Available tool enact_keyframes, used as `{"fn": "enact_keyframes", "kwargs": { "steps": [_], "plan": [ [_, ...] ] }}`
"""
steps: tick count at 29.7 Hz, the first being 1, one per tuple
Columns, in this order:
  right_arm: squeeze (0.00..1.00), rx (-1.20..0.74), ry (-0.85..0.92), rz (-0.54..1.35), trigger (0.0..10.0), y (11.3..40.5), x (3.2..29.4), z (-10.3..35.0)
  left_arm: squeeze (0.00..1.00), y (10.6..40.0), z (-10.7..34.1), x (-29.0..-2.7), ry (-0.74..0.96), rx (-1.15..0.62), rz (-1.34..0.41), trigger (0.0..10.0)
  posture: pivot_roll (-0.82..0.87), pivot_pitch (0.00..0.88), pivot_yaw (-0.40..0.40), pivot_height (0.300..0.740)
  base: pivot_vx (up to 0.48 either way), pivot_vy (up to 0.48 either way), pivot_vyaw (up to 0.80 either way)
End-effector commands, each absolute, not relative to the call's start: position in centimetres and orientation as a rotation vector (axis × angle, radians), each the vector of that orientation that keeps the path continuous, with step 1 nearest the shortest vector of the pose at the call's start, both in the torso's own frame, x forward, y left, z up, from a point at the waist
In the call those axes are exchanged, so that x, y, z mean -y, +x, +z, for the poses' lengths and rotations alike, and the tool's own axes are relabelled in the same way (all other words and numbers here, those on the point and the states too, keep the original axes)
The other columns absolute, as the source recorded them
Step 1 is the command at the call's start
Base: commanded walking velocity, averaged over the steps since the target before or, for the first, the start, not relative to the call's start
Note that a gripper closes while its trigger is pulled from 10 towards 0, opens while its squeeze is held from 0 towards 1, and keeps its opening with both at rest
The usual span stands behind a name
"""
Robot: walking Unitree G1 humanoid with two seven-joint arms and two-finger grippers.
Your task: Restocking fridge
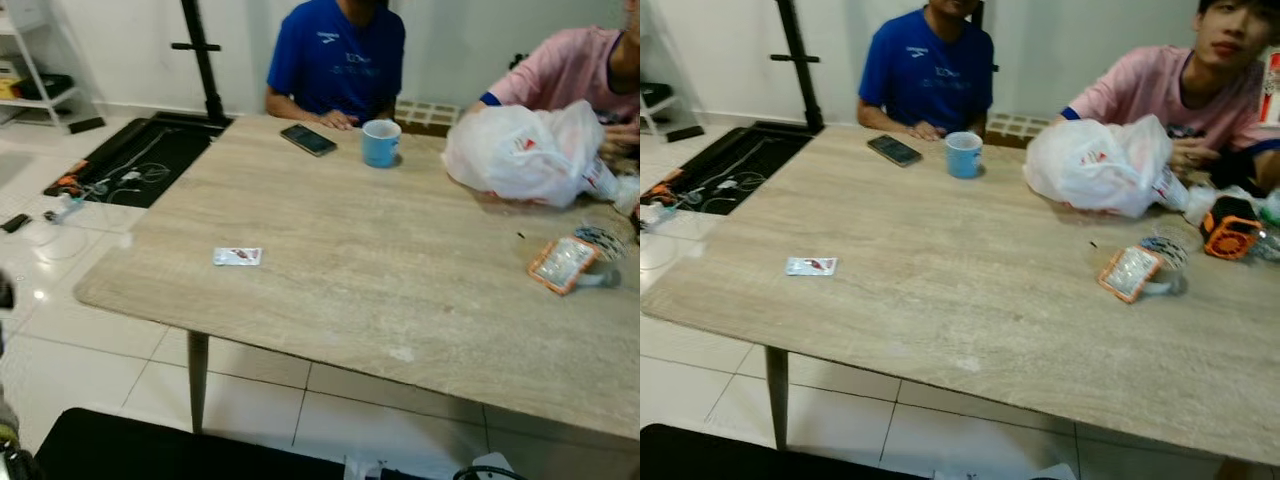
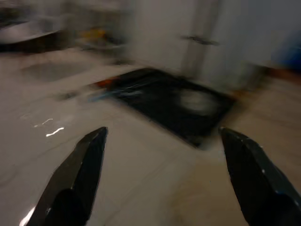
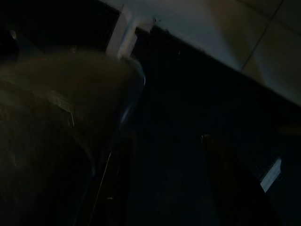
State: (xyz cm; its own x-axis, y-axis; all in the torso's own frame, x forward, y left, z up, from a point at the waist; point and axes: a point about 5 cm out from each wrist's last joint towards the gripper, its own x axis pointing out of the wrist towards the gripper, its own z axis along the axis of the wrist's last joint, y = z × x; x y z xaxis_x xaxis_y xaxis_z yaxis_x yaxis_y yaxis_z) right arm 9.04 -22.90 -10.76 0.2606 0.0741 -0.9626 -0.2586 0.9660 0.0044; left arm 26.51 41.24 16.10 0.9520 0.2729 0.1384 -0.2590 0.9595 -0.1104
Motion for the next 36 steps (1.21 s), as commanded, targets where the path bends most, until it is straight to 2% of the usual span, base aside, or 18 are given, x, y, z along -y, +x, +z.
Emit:
{"fn": "enact_keyframes", "kwargs": {
  "steps": [1, 5, 6, 9, 10, 13, 14, 15, 24, 28, 36],
  "plan": [
    [0.00, -1.293, -0.170, 0.236, 10.0, 8.5, 23.1, -10.8, 0.00, 27.8, 19.0, -40.6, 0.042, 0.148, 0.090, 10.0, 0.00, 0.094, 0.023, 0.740, 0.000, 0.000, 0.00],
    [0.00, -1.312, -0.173, 0.244, 10.0, 7.6, 23.3, -10.9, 0.00, 30.1, 21.6, -38.4, 0.133, 0.147, -0.106, 10.0, 0.00, 0.124, 0.021, 0.740, 0.000, 0.000, 0.00],
    [0.00, -1.312, -0.173, 0.244, 10.0, 7.6, 23.3, -10.9, 0.00, 30.1, 21.6, -38.4, 0.133, 0.147, -0.106, 10.0, 0.00, 0.124, 0.021, 0.740, 0.000, 0.000, 0.00],
    [0.00, -1.316, -0.174, 0.243, 10.0, 7.2, 23.5, -10.9, 0.00, 32.2, 23.2, -35.6, 0.211, 0.106, -0.341, 10.0, -0.02, 0.156, 0.022, 0.740, 0.000, 0.000, 0.00],
    [0.00, -1.316, -0.174, 0.243, 10.0, 7.2, 23.5, -10.9, 0.00, 32.2, 23.2, -35.6, 0.211, 0.106, -0.341, 10.0, -0.02, 0.156, 0.022, 0.740, 0.000, 0.000, 0.00],
    [0.00, -1.292, -0.170, 0.244, 10.0, 7.8, 23.6, -10.8, 0.00, 33.7, 22.9, -32.8, 0.333, -0.018, -0.551, 10.0, -0.04, 0.197, 0.024, 0.740, 0.000, 0.000, 0.00],
    [0.00, -1.292, -0.170, 0.244, 10.0, 7.8, 23.6, -10.8, 0.00, 33.7, 22.9, -32.8, 0.333, -0.018, -0.551, 10.0, -0.04, 0.197, 0.024, 0.740, 0.000, 0.000, 0.00],
    [0.00, -1.275, -0.174, 0.255, 10.0, 8.2, 23.5, -10.7, 0.00, 34.3, 22.7, -31.5, 0.431, -0.110, -0.647, 10.0, -0.05, 0.218, 0.024, 0.740, 0.000, 0.000, 0.00],
    [0.00, -1.257, -0.179, 0.275, 10.0, 8.3, 23.5, -10.6, 0.00, 35.4, 24.1, -30.3, 0.603, -0.249, -0.740, 10.0, -0.07, 0.282, 0.038, 0.740, 0.000, 0.000, 0.00],
    [0.00, -1.284, -0.174, 0.275, 10.0, 7.0, 23.8, -10.8, 0.00, 36.2, 25.5, -29.3, 0.690, -0.276, -0.768, 10.0, -0.08, 0.306, 0.049, 0.740, 0.000, 0.000, 0.00],
    [0.00, -1.305, -0.166, 0.280, 10.0, 5.7, 23.7, -11.0, 0.00, 36.6, 26.3, -28.6, 0.716, -0.315, -0.797, 10.0, -0.08, 0.336, 0.064, 0.740, 0.000, 0.000, 0.00]
  ]
}}
